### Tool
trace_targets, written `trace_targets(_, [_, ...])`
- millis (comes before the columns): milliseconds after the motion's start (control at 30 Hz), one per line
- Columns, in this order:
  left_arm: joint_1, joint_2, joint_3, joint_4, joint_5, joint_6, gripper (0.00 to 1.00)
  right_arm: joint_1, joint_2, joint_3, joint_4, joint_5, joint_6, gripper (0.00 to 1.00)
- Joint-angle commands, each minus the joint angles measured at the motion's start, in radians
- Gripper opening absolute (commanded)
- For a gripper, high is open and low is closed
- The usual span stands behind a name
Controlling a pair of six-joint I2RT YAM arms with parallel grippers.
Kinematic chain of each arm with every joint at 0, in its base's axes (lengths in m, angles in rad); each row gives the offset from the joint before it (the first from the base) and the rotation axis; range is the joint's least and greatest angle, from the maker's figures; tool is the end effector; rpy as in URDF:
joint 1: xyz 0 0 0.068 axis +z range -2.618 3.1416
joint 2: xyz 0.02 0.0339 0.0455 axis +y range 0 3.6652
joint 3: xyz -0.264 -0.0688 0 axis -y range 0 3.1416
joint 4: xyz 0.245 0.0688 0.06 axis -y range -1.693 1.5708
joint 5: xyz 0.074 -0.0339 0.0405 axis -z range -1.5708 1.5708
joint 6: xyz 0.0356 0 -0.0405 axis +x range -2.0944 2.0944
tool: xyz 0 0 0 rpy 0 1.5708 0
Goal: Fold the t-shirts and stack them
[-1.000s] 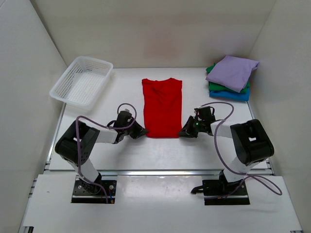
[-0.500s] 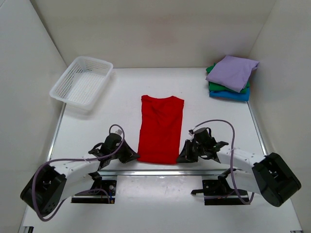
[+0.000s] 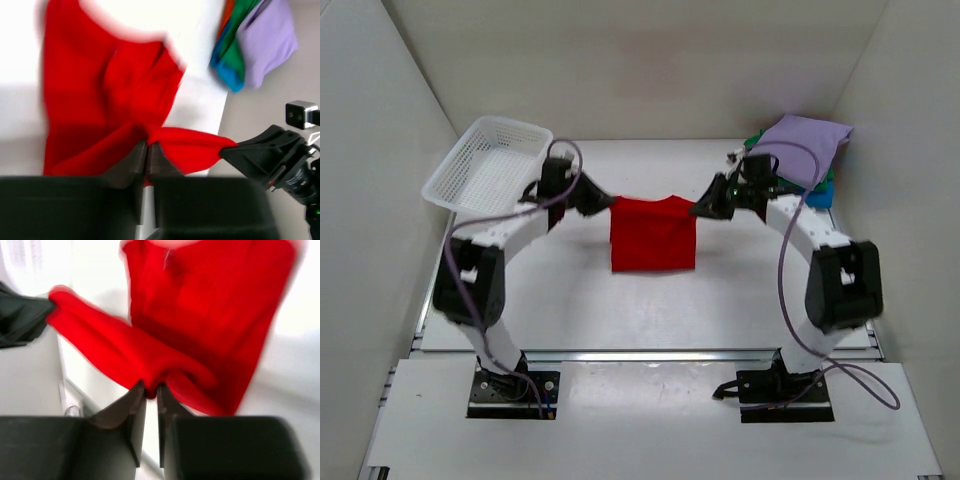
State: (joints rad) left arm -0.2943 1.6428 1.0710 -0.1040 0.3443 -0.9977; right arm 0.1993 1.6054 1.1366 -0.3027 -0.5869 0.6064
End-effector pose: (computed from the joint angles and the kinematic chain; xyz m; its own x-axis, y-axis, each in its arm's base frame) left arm 0.3423 -0.1163 0.2274 -0.7658 -0.5943 -0.2457 -0.2183 0.5995 -0.7700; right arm 0.3383 0.0884 0.2479 -0.8773 0.3069 -0.3690 -0.0657 0.6847 0.7258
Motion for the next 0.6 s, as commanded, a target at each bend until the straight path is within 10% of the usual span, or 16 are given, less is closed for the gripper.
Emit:
trace_targets(0, [0.063, 0.217, 0.278, -0.016, -0.016, 0.059, 0.30, -0.070, 0.177, 0.264, -0.047, 0.018, -0.109, 0.14])
trace_targets(133, [0.122, 0.403, 0.463, -0.016, 0.019, 0.013, 0.56, -0.103, 0.364, 0.437, -0.094, 0.033, -0.155, 0.71])
trace_targets(567, [0.152, 0.001, -0.257, 0.375, 0.133, -0.136, 0.60, -0.097, 0.471, 0.201, 0.156, -0.122, -0.109, 0.78])
